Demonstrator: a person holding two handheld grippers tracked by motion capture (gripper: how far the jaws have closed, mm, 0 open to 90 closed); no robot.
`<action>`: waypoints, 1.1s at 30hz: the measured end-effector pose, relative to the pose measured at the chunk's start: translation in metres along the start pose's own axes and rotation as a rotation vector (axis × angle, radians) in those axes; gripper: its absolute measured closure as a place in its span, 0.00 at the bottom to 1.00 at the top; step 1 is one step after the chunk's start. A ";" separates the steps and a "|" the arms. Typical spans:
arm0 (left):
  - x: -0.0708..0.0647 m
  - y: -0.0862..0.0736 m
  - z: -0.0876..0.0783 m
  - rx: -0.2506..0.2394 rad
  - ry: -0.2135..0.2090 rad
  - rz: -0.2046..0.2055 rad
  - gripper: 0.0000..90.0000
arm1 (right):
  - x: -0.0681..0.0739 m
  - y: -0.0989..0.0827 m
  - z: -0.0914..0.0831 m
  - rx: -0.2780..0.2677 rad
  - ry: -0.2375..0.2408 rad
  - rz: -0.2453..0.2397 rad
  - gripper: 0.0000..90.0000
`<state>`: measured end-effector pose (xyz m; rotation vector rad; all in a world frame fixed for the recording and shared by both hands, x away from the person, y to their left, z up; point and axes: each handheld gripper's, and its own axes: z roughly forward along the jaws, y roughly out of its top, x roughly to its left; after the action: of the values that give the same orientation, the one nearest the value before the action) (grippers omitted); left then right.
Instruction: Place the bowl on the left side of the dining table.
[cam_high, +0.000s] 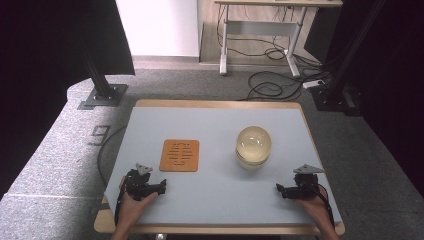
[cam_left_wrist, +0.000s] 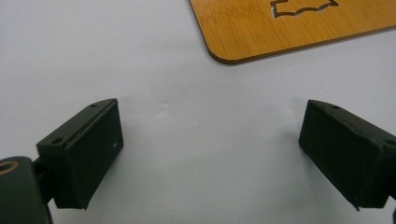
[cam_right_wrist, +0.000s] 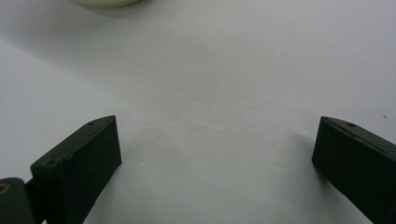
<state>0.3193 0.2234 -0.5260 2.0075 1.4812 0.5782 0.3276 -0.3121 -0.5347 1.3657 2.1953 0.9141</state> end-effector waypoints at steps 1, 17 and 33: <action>0.000 0.000 0.000 0.000 0.000 0.000 0.07 | 0.000 0.000 0.000 0.000 0.000 0.000 0.01; 0.001 0.002 0.001 0.011 -0.004 0.003 0.06 | 0.006 -0.005 -0.005 -0.009 -0.034 0.017 0.03; 0.002 0.004 0.003 0.020 -0.016 0.017 0.05 | 0.006 -0.004 -0.004 -0.016 -0.031 0.006 0.05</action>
<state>0.3246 0.2240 -0.5250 2.0370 1.4679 0.5553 0.3194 -0.3091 -0.5345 1.3711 2.1576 0.9043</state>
